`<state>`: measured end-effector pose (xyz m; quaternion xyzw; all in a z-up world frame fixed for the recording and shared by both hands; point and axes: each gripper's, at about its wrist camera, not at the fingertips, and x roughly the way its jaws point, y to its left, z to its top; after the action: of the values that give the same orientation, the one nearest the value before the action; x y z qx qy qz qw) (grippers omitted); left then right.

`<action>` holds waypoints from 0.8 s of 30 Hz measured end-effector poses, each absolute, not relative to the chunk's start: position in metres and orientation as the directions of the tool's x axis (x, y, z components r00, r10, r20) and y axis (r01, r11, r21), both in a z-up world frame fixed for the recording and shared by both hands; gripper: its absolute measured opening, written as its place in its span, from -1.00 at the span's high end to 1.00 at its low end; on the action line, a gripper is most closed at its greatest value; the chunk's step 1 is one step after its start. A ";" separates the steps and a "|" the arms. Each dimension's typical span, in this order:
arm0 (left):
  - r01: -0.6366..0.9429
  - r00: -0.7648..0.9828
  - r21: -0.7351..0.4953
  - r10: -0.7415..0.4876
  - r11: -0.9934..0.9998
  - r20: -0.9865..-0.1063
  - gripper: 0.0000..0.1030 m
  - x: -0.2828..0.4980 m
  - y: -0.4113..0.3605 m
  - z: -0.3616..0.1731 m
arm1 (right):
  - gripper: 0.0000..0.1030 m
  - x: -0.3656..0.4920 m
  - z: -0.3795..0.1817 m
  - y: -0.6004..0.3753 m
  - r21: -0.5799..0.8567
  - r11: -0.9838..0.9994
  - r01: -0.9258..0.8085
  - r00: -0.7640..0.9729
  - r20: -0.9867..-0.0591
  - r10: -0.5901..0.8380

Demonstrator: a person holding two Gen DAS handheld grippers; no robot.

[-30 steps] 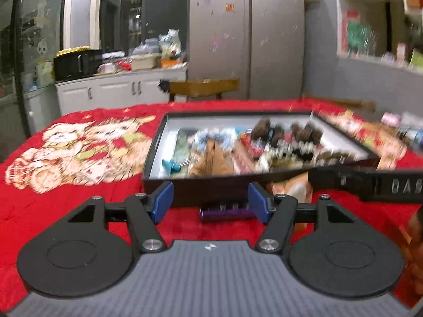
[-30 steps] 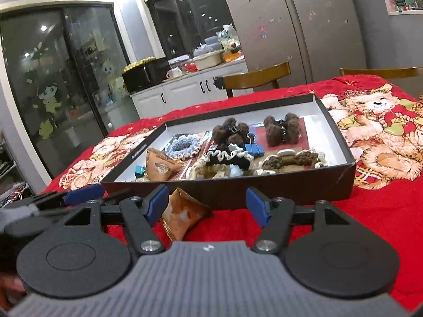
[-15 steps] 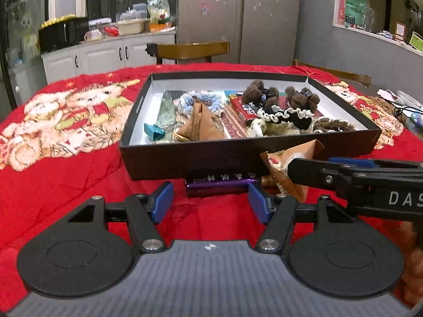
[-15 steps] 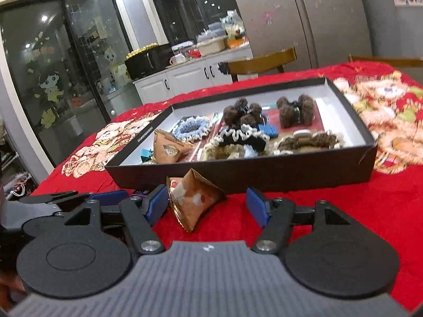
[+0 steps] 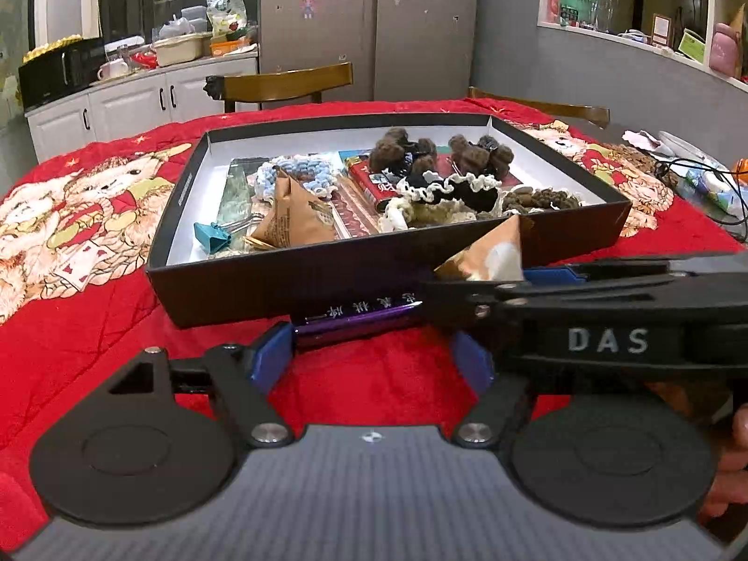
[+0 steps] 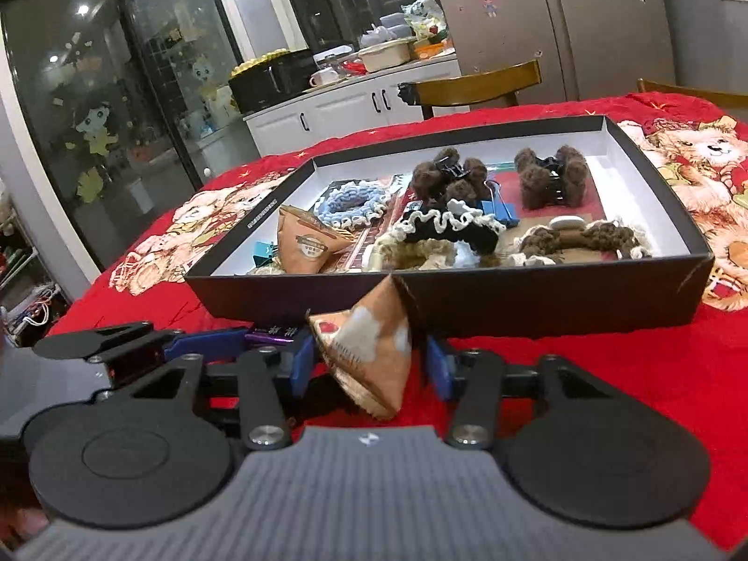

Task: Organize objects
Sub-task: 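Raise left tool from box while right tool grasps triangular snack packet, then grasp purple lighter with left tool while right lifts snack packet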

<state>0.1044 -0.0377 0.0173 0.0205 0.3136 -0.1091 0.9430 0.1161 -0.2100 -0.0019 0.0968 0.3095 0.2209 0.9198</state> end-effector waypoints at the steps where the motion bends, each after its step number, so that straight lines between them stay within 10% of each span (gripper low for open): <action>1: 0.216 0.779 -0.036 -0.194 0.976 -0.596 -0.52 0.106 -0.037 0.018 | 0.26 0.116 -0.001 -0.214 0.314 0.889 -0.334 0.715 -0.530 0.456; 24: 0.083 0.776 0.002 -0.063 0.997 -0.628 -0.79 0.125 -0.070 0.017 | -0.05 0.117 0.002 -0.251 0.346 0.898 -0.271 0.749 -0.511 0.422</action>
<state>0.1246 -0.0704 0.0170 0.0149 0.3325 -0.0385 0.9422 0.1174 -0.2508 0.0018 0.1259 0.3010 0.1871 0.9266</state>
